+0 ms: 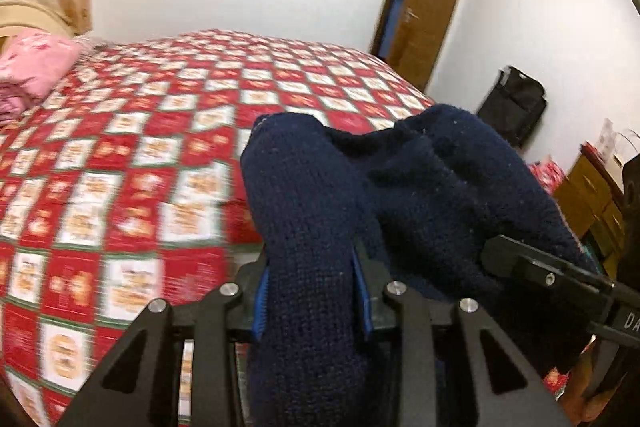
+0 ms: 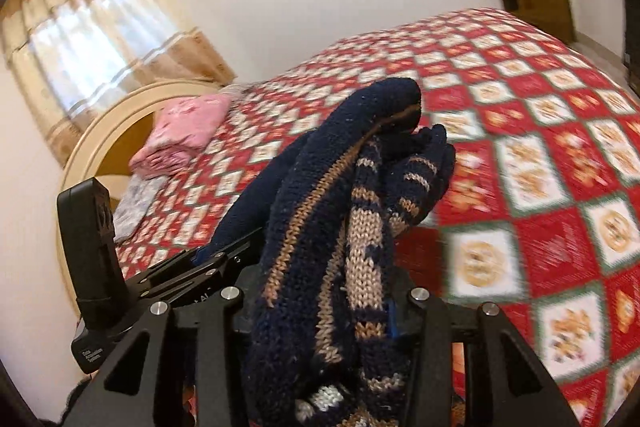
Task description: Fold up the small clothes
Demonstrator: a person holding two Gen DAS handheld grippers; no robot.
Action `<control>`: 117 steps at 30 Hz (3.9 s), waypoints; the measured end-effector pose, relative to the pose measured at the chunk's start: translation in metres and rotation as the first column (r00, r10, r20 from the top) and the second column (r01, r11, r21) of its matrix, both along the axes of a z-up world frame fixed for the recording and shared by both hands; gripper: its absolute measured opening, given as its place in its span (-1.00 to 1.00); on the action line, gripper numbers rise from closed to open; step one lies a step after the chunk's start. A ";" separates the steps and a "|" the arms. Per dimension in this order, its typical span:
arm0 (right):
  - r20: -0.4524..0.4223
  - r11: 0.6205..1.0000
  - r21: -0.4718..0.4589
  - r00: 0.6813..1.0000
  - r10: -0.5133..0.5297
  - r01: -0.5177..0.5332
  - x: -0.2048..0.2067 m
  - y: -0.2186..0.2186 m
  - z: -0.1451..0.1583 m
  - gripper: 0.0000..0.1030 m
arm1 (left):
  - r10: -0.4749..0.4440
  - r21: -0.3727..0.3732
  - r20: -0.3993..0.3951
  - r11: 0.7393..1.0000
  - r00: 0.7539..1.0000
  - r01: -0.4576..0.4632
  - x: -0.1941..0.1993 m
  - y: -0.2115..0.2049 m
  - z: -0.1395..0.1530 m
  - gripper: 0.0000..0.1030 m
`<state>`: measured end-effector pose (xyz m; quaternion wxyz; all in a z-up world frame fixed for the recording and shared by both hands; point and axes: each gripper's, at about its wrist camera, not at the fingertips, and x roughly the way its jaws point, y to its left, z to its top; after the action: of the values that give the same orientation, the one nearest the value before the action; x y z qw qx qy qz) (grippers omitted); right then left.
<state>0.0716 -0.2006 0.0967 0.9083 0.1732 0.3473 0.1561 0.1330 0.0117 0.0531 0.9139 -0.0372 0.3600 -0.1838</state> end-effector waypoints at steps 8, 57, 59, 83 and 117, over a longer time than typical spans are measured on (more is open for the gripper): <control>0.047 0.988 0.063 0.989 0.141 -0.144 0.060 0.103 -0.015 -0.15 | 0.174 0.113 0.066 0.977 0.983 -0.180 0.028 0.093 0.005 -0.32; -0.198 0.974 -0.193 0.977 0.083 -0.122 0.046 0.152 -0.138 -0.54 | 0.462 0.226 -0.133 0.875 0.877 -0.427 -0.002 0.189 -0.123 0.83; -0.199 0.969 -0.214 0.977 0.079 -0.122 0.047 0.155 -0.138 -0.54 | 0.472 0.214 -0.144 0.873 0.870 -0.439 -0.003 0.190 -0.125 0.85; -0.186 0.979 -0.201 0.983 0.010 -0.048 -0.119 0.136 -0.110 0.21 | 0.387 0.253 -0.059 0.897 0.920 -0.361 -0.146 0.136 -0.099 0.82; 0.337 0.968 -0.225 0.941 -0.030 0.111 -0.280 0.151 0.039 0.30 | 0.343 0.193 0.350 0.884 0.872 -0.426 -0.285 0.116 0.016 1.00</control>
<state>-0.2080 -0.0491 0.1356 0.9729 0.0457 0.1997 0.1070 -0.1515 0.1274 0.0687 0.9732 0.0422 0.2204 0.0493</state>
